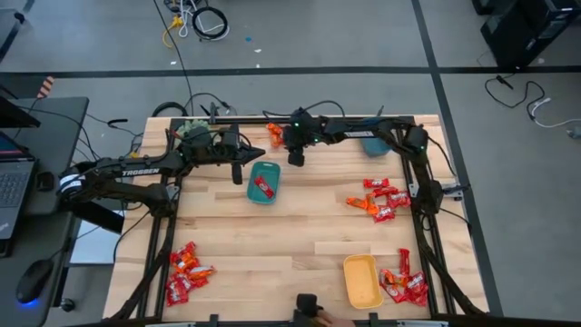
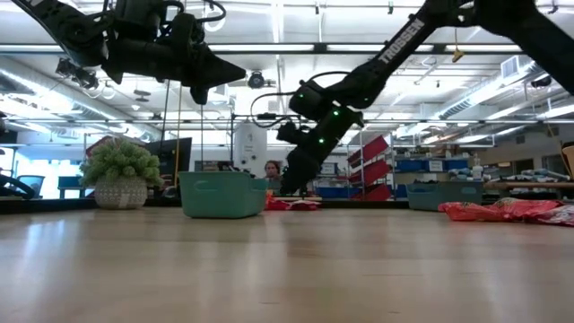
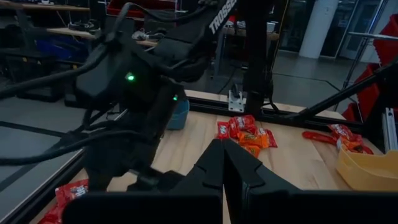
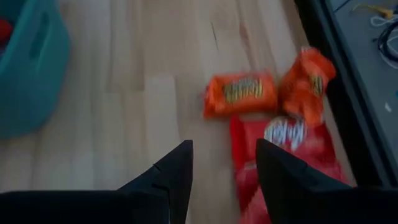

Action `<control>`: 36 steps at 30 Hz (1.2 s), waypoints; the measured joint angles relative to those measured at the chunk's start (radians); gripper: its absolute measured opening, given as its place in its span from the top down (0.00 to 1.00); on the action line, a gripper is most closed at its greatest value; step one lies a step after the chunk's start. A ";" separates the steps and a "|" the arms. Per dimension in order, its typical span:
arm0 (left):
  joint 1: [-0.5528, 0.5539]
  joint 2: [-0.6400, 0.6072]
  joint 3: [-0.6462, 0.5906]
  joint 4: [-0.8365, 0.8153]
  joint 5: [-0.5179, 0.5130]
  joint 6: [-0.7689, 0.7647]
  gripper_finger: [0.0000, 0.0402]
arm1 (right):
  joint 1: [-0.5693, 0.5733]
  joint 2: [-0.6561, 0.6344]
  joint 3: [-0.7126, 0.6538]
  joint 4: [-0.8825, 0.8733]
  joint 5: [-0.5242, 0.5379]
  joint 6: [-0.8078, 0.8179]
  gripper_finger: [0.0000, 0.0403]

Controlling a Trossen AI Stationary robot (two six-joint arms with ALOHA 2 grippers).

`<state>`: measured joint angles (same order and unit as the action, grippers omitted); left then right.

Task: Sort candy
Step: Put the small red candy into the green bin

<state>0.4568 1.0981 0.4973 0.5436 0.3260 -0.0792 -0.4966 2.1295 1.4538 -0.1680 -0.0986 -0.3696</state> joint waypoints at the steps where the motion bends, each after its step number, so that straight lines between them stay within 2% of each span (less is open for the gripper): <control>1: 0.000 0.000 0.000 -0.001 0.000 0.000 1.00 | -0.002 0.013 0.022 -0.021 0.000 -0.001 0.60; 5: 0.000 0.000 0.000 -0.019 0.000 0.005 1.00 | -0.015 0.066 0.074 -0.088 -0.003 -0.001 0.63; 14: 0.000 0.000 0.000 -0.053 0.000 0.023 1.00 | -0.015 0.093 0.091 -0.114 -0.046 -0.005 0.79; 24: 0.000 0.000 0.000 -0.050 0.000 0.023 1.00 | -0.013 0.089 0.104 -0.153 -0.022 0.000 0.80; 30: 0.001 0.000 0.013 -0.076 -0.032 -0.002 1.00 | -0.013 -0.021 0.104 -0.294 0.036 0.019 0.79; 33: 0.013 0.002 0.068 -0.197 -0.057 0.009 1.00 | -0.011 -0.099 0.104 -0.418 0.053 0.037 0.79; 36: 0.034 0.028 0.143 -0.341 -0.071 0.056 1.00 | -0.008 -0.179 0.092 -0.503 0.028 0.077 0.85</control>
<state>0.4909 1.1257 0.6404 0.2029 0.2554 -0.0227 -0.5047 1.9501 1.5455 -0.6709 -0.0704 -0.2927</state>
